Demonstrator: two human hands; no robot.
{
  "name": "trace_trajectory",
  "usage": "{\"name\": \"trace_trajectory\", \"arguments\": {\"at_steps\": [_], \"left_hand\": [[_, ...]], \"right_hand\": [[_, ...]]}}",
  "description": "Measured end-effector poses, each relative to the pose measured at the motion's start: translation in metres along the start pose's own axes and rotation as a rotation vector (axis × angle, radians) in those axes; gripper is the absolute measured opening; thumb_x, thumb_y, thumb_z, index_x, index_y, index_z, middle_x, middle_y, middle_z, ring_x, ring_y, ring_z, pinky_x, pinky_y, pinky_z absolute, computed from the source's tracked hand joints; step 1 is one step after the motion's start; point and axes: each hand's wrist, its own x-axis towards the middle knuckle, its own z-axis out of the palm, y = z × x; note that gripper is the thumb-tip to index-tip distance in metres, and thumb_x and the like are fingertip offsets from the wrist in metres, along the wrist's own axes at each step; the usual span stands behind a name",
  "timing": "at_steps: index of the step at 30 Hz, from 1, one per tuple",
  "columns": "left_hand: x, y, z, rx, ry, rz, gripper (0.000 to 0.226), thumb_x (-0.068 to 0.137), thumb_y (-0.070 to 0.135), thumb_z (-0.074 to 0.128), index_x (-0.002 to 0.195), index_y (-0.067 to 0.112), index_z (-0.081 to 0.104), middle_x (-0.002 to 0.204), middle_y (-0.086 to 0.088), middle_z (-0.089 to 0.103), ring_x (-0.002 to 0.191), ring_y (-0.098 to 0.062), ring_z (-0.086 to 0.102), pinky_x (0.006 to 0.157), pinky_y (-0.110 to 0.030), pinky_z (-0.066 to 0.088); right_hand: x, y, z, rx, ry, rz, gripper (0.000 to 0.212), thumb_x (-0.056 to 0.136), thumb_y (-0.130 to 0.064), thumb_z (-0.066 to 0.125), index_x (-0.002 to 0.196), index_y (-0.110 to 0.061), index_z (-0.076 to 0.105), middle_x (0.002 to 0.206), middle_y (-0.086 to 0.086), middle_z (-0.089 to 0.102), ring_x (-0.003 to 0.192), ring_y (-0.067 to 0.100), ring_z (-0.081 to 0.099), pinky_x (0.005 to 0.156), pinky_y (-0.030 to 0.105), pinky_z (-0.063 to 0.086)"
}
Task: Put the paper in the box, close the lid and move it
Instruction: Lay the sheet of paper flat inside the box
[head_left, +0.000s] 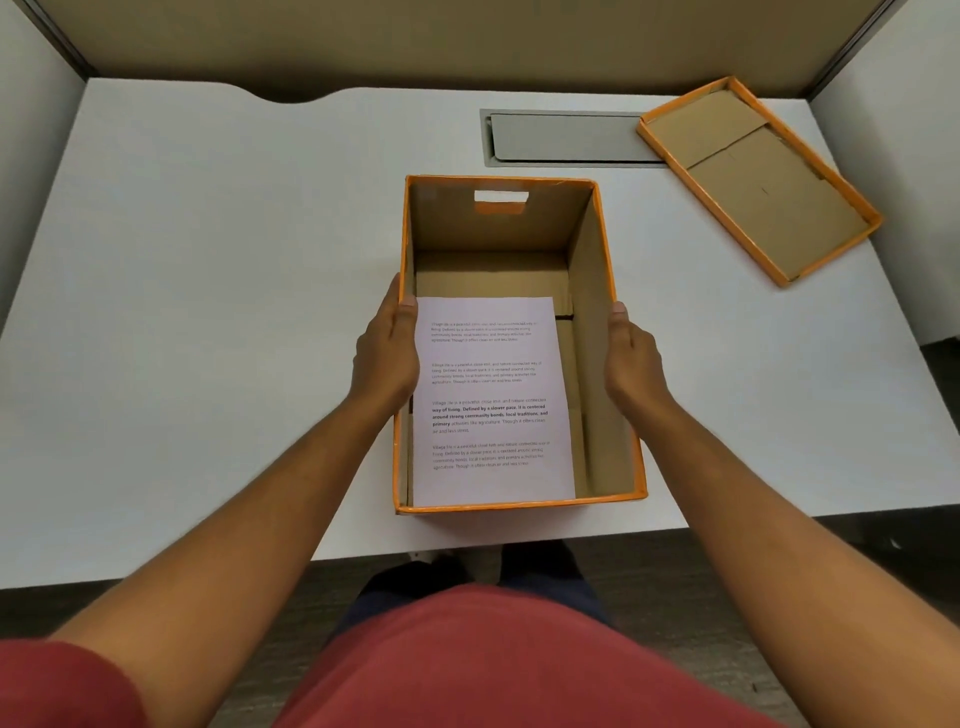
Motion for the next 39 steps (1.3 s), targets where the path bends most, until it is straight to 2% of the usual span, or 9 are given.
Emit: {"name": "trace_trajectory", "arguments": {"at_steps": [5,13,19,22,25,28,33,36,39], "left_hand": [[-0.005,-0.003,-0.002,0.002,-0.008,-0.02,0.058,0.105,0.06,0.03,0.158,0.039,0.037,0.154,-0.002,0.056,0.092,0.006,0.042,0.066,-0.01,0.032],[-0.011,0.004,-0.005,0.047,-0.032,0.003,0.058,0.105,0.059,0.03,0.159,0.038,0.034,0.142,0.002,0.062,0.079,0.006,0.052,0.066,-0.014,0.04],[-0.022,0.017,-0.01,0.275,0.027,0.122,0.06,0.108,0.052,0.033,0.162,0.028,0.028,0.146,-0.008,0.062,0.123,-0.034,0.067,0.101,-0.054,0.056],[-0.032,0.027,-0.012,0.464,0.057,0.232,0.066,0.107,0.049,0.042,0.165,0.026,0.019,0.161,-0.01,0.048,0.129,-0.039,0.063,0.098,-0.056,0.056],[-0.038,0.033,-0.01,0.737,0.052,0.308,0.071,0.104,0.05,0.047,0.163,0.019,0.023,0.168,-0.013,0.033,0.13,-0.04,0.062,0.093,-0.053,0.057],[-0.033,0.038,-0.009,0.97,0.009,0.222,0.077,0.1,0.056,0.05,0.163,0.021,0.023,0.176,-0.013,0.009,0.152,-0.047,0.033,0.113,-0.067,0.039],[-0.031,0.07,0.007,0.947,0.036,0.181,0.076,0.102,0.049,0.053,0.165,0.025,0.02,0.176,-0.015,-0.005,0.158,-0.05,0.002,0.12,-0.074,0.012],[-0.041,0.11,0.051,0.792,0.094,0.308,0.063,0.103,0.039,0.055,0.16,0.021,0.036,0.173,-0.02,0.012,0.158,-0.045,0.013,0.123,-0.069,0.019],[-0.055,0.149,0.118,0.682,0.035,0.521,0.053,0.103,0.032,0.057,0.154,0.018,0.047,0.168,-0.016,0.031,0.158,-0.037,0.022,0.125,-0.063,0.018]], "right_hand": [[-0.005,0.003,-0.001,-0.004,0.004,0.01,0.059,0.107,-0.056,0.025,0.065,-0.018,0.041,0.063,0.003,0.052,0.056,0.011,0.048,0.059,0.023,0.037],[-0.007,0.0,-0.002,0.0,-0.006,0.025,0.059,0.107,-0.055,0.025,0.065,-0.018,0.042,0.063,0.003,0.052,0.056,0.011,0.048,0.059,0.022,0.037],[-0.01,-0.004,-0.003,-0.003,-0.002,0.033,0.059,0.108,-0.054,0.024,0.065,-0.018,0.043,0.063,0.003,0.052,0.057,0.01,0.05,0.06,0.022,0.038],[-0.011,-0.004,-0.003,0.014,-0.016,0.026,0.057,0.109,-0.052,0.024,0.068,-0.021,0.047,0.066,0.002,0.055,0.061,0.01,0.053,0.068,0.026,0.042],[-0.014,-0.008,-0.006,0.056,-0.084,0.037,0.056,0.109,-0.053,0.021,0.121,-0.021,0.065,0.12,0.01,0.071,0.109,0.023,0.067,0.102,0.037,0.048],[-0.009,-0.011,-0.012,0.11,-0.205,0.099,0.06,0.109,-0.052,0.018,0.16,-0.024,0.032,0.166,0.005,0.035,0.152,0.027,0.034,0.123,0.043,0.027],[0.01,-0.016,-0.043,0.266,-0.482,0.219,0.045,0.099,-0.049,0.032,0.119,-0.028,0.066,0.128,0.01,0.069,0.11,0.028,0.064,0.103,0.052,0.051],[0.044,0.003,-0.072,0.288,-0.487,0.223,0.05,0.1,-0.053,0.041,0.143,-0.03,0.053,0.146,-0.001,0.056,0.132,0.028,0.053,0.111,0.051,0.043],[0.106,0.033,-0.109,0.156,-0.308,0.034,0.051,0.1,-0.05,0.048,0.14,-0.019,0.058,0.146,0.004,0.058,0.125,0.022,0.055,0.099,0.034,0.039]]}}
